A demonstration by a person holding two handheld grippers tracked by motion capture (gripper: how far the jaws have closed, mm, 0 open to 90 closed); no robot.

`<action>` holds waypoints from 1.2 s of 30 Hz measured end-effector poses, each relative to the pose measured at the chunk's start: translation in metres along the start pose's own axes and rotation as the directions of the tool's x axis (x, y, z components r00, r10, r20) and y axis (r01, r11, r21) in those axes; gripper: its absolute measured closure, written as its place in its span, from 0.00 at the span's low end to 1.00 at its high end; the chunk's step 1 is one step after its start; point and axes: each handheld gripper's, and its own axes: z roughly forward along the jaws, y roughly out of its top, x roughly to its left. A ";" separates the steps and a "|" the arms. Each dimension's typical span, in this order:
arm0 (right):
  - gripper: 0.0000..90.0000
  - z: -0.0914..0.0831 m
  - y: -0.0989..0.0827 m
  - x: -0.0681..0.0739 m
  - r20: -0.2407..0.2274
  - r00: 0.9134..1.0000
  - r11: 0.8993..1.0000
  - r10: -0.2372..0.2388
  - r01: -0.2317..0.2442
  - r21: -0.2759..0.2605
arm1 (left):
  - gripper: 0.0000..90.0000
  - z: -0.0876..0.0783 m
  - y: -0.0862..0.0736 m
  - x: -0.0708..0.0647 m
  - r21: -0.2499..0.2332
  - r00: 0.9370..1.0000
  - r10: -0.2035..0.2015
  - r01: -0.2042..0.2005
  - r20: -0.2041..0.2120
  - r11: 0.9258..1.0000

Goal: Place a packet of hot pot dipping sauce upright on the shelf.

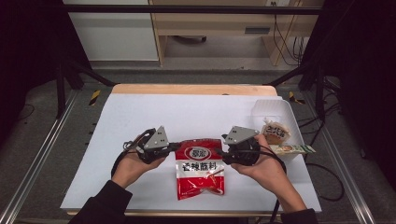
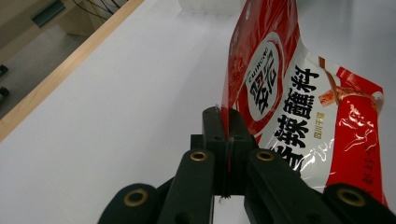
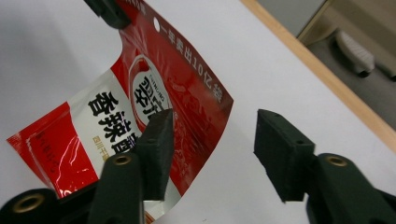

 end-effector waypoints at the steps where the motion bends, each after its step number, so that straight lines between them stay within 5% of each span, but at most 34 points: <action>1: 0.48 0.002 0.000 -0.001 -0.004 1.000 1.000 -0.005 0.006 0.008 | 1.00 -0.001 0.002 -0.001 -0.006 1.000 0.006 -0.006 -0.003 1.000; 6: 0.43 0.015 0.004 0.000 -0.081 0.997 0.997 -0.018 0.024 0.068 | 1.00 -0.006 0.010 -0.004 -0.012 1.000 0.030 -0.030 -0.005 0.999; 11: 0.57 0.018 0.011 0.000 -0.135 0.991 0.995 -0.021 0.033 0.090 | 1.00 -0.009 0.016 -0.007 -0.020 0.999 0.042 -0.042 0.001 0.999; 17: 0.85 0.018 0.018 0.002 -0.159 0.986 0.991 -0.045 0.064 0.114 | 1.00 -0.012 0.017 -0.008 -0.024 0.999 0.043 -0.042 0.007 0.999; 22: 0.98 0.017 0.019 0.003 -0.178 0.983 0.990 -0.048 0.070 0.119 | 1.00 -0.015 0.017 -0.007 -0.039 0.999 0.041 -0.041 0.012 0.998; 25: 0.99 0.015 0.021 0.004 -0.196 0.979 0.990 -0.053 0.077 0.115 | 0.98 -0.018 0.015 -0.005 -0.071 1.000 -0.003 0.004 0.025 0.998; 26: 0.99 0.013 0.022 0.004 -0.204 0.978 0.991 -0.049 0.072 0.109 | 0.86 -0.020 0.015 -0.003 -0.087 0.999 -0.027 0.029 0.027 0.996; 28: 0.99 0.011 0.023 0.003 -0.210 0.977 0.993 -0.041 0.064 0.103 | 0.77 -0.024 0.014 0.000 -0.110 0.997 -0.075 0.077 0.022 0.991; 32: 0.99 -0.003 0.030 0.001 -0.207 0.978 0.996 -0.036 0.052 0.070 | 0.45 -0.039 0.008 0.001 -0.138 0.993 -0.122 0.120 -0.005 0.983; 36: 1.00 -0.011 0.036 -0.003 -0.197 0.980 0.998 -0.026 0.037 0.052 | 0.36 -0.055 -0.009 0.000 -0.165 0.986 -0.167 0.160 -0.029 0.973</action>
